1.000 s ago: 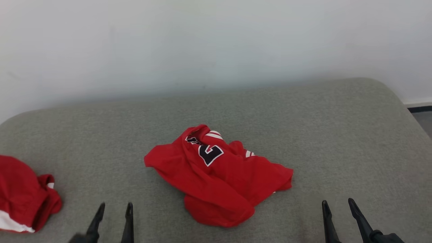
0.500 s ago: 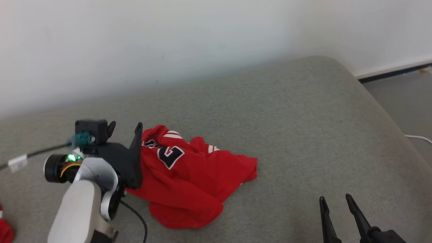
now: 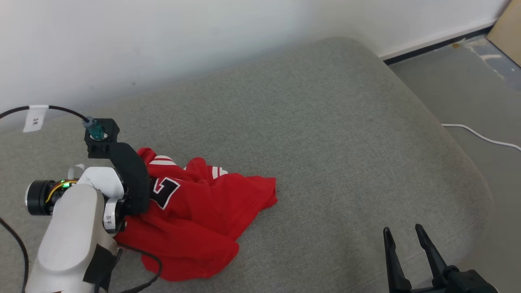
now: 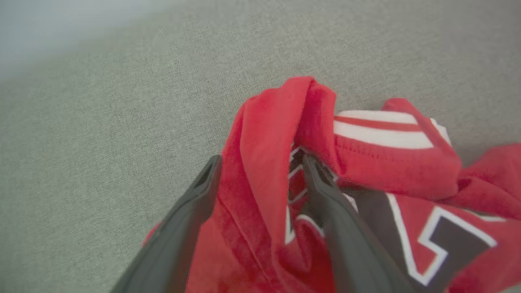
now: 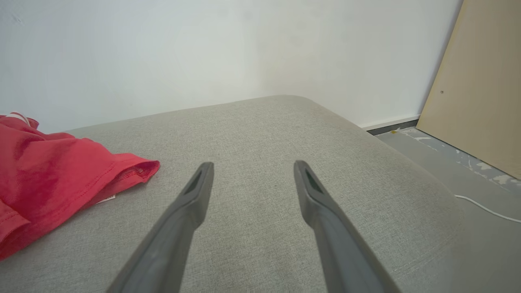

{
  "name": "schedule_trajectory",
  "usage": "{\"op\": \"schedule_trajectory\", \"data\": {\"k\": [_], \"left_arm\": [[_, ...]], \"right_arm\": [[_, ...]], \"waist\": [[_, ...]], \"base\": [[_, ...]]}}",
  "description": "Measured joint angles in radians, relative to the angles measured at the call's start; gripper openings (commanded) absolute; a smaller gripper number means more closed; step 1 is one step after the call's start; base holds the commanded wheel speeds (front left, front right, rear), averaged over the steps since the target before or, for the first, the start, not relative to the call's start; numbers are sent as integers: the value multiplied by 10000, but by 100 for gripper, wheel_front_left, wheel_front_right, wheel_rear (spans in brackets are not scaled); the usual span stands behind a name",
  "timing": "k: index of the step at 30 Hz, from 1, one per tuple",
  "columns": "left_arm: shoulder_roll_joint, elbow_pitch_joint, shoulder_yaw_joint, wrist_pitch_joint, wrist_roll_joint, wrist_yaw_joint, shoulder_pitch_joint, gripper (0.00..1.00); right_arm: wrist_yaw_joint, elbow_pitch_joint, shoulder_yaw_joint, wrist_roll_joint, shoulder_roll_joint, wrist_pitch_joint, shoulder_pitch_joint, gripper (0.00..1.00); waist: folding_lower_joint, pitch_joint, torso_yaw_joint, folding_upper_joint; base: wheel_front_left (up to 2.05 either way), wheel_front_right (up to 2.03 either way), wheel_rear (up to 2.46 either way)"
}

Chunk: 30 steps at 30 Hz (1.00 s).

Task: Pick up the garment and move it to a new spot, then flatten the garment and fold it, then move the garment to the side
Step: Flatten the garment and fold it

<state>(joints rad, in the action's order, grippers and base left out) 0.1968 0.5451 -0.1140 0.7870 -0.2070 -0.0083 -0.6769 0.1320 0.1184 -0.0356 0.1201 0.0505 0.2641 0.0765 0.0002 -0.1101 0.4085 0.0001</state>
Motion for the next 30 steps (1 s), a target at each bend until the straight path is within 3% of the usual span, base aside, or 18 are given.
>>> {"op": "schedule_trajectory", "data": {"k": [1, 2, 3, 5, 11, 16, 22, 25, 30], "left_arm": [[56, 19, -79, 259, 111, 13, -8, 100], [121, 33, -144, 456, 199, 25, -18, 88], [194, 36, -186, 619, 240, 36, -39, 69], [261, -36, -240, 696, 253, 61, -60, 0], [-82, -460, -372, -713, 384, 274, -417, 0], [-828, -587, -594, -2917, 362, 345, -1175, 0], [-1379, -598, -1175, -5532, 35, 111, -2338, 0], [-1427, -794, -1440, -6968, -531, 100, -2927, 0], [-1467, -1198, -2715, -8774, -2698, 629, -3230, 0]], "right_arm": [[0, -12, 0, 0, 2, 0, -2, 100], [0, -27, -10, 0, 0, 0, -3, 100], [0, -44, -12, 0, 0, 0, -7, 100], [0, -56, -13, 0, 0, 0, -16, 100], [0, -107, -27, 2, -2, 0, -68, 100], [0, -102, -171, 17, -2, 0, -213, 100], [0, -8, -318, 36, -2, 0, -286, 100], [0, 10, -347, 48, 0, 0, -324, 100], [0, -15, -330, 123, 0, 0, -351, 100]], "waist": [[-1, -44, 54, 0], [0, -88, 94, 0], [-1, -129, 124, 0], [0, -194, 162, 0], [-1, -257, -12, 0], [-1, -276, -195, 0], [-2, -201, -176, 0], [-2, -168, -79, 0], [-3, -196, 50, -1]], "base": [[0, 0, 0], [0, 0, 0], [0, 0, 0], [0, 0, 0], [0, 0, 0], [0, 0, 0], [0, 0, 0], [0, 0, 0], [0, 0, 0]]}}
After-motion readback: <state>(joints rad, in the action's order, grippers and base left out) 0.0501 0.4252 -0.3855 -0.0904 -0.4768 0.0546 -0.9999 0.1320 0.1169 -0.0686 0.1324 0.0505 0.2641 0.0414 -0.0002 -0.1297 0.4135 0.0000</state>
